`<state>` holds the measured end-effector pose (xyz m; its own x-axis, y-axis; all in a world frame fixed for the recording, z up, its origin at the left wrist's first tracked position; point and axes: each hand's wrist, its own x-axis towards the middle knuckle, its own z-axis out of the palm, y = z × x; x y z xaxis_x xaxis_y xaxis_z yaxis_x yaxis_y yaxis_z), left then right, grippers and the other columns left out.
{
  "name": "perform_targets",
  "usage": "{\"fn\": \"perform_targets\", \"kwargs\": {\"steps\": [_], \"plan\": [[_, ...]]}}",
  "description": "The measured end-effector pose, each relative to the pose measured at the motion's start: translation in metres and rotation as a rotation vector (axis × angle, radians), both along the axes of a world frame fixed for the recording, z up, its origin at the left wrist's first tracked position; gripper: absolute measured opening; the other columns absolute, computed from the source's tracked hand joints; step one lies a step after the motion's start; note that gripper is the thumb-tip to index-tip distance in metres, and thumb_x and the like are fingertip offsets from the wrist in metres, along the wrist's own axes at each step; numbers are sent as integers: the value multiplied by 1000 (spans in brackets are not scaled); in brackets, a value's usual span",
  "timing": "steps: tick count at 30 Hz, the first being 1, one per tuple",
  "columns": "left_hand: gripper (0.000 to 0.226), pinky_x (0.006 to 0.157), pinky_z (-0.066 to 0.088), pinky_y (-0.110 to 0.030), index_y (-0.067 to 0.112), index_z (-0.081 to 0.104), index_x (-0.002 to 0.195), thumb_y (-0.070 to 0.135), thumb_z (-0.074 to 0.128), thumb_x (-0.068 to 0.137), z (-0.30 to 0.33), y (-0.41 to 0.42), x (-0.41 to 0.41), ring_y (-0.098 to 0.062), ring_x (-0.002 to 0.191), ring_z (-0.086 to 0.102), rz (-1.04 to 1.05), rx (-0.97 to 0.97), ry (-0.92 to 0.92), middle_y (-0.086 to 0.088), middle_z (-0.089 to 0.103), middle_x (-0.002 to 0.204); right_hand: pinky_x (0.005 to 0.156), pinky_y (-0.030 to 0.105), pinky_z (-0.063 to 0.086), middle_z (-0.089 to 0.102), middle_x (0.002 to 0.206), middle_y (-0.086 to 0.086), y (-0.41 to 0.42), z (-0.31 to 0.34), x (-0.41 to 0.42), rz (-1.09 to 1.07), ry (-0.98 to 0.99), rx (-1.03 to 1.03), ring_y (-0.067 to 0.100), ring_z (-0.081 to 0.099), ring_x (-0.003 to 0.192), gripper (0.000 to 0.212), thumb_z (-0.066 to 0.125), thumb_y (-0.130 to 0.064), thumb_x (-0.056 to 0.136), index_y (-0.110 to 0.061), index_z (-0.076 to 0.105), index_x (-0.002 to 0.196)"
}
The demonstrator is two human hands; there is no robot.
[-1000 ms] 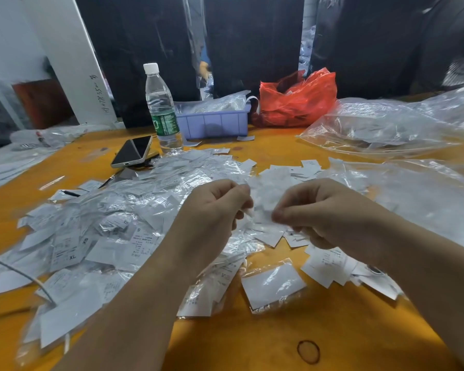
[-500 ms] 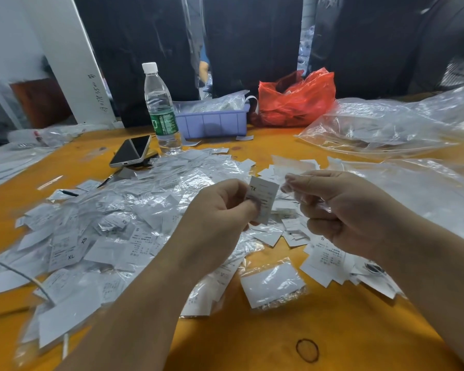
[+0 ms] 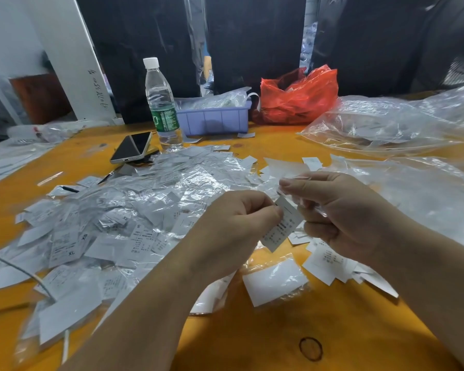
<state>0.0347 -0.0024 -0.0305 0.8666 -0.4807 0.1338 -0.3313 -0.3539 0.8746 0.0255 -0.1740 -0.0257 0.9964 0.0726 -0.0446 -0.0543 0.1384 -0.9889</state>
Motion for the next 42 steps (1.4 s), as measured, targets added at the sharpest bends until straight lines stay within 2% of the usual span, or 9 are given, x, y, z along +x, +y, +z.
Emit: {"fn": "perform_targets", "kwargs": {"steps": [4, 9, 15, 19, 23, 27, 33, 36, 42], "plan": [[38, 57, 39, -25, 10, 69, 79, 43, 50, 79, 0, 0, 1, -6, 58, 47, 7, -18, -26, 3, 56, 65, 33, 19, 24, 29, 60, 8, 0, -2, 1, -14, -16, -3, 14, 17, 47, 14, 78, -24, 60, -17, 66, 56], [39, 53, 38, -16, 9, 70, 81, 42, 50, 78, 0, 1, 1, 1, 55, 48, 34, -25, -40, 11, 56, 60, 35, 19, 24, 29, 54, 5, 1, -3, 0, -42, -47, -35, 13, 18, 46, 15, 78, -26, 59, -17, 67, 56], [39, 53, 37, -22, 9, 70, 79, 42, 50, 78, 1, -1, -2, -7, 55, 46, 24, 5, -42, -12, 60, 70, 36, 22, 27, 36, 40, -3, 4, -4, -3, -111, -113, -144, 11, 24, 35, 21, 76, -32, 60, -15, 63, 63], [38, 51, 37, -18, 5, 70, 81, 39, 52, 81, 0, 0, 0, -1, 52, 46, 59, 2, -47, 6, 57, 60, 37, 22, 28, 42, 38, -10, 5, -3, -5, -127, -134, -186, 9, 26, 35, 26, 76, -32, 64, -10, 64, 71], [29, 48, 35, -15, 3, 70, 80, 26, 57, 92, -3, 2, 4, 1, 49, 46, 98, 10, -37, 14, 52, 52, 37, 22, 28, 45, 38, -11, 6, -3, -5, -141, -152, -215, 8, 27, 35, 17, 74, -22, 80, -9, 67, 71], [39, 49, 36, -15, 4, 69, 80, 38, 51, 76, -1, 1, 3, 1, 50, 46, 93, -15, -12, 12, 52, 54, 37, 18, 32, 47, 38, -14, 6, -4, -5, -149, -180, -250, 1, 37, 32, 12, 72, -18, 84, -8, 70, 77], [33, 52, 38, -15, 11, 70, 76, 38, 52, 77, 0, 0, 1, 2, 54, 48, 39, -7, 17, 12, 56, 58, 38, 8, 34, 47, 39, -17, 5, -5, -3, -178, -191, -245, -4, 45, 35, 11, 71, -15, 85, -5, 68, 79], [31, 51, 38, -14, 8, 70, 77, 34, 54, 81, 1, 1, 1, 2, 52, 48, 50, -3, 7, 14, 55, 55, 37, 11, 34, 47, 39, -16, 6, -5, -3, -178, -171, -246, -3, 44, 34, 12, 71, -15, 85, -3, 68, 82], [34, 54, 37, -22, 8, 70, 79, 38, 53, 78, 0, 1, 2, -3, 53, 44, 111, 17, 23, 9, 54, 57, 38, 20, 29, 44, 39, -14, 7, -6, -3, -198, -129, -226, 4, 31, 34, 19, 73, -16, 84, 2, 69, 89]]}}
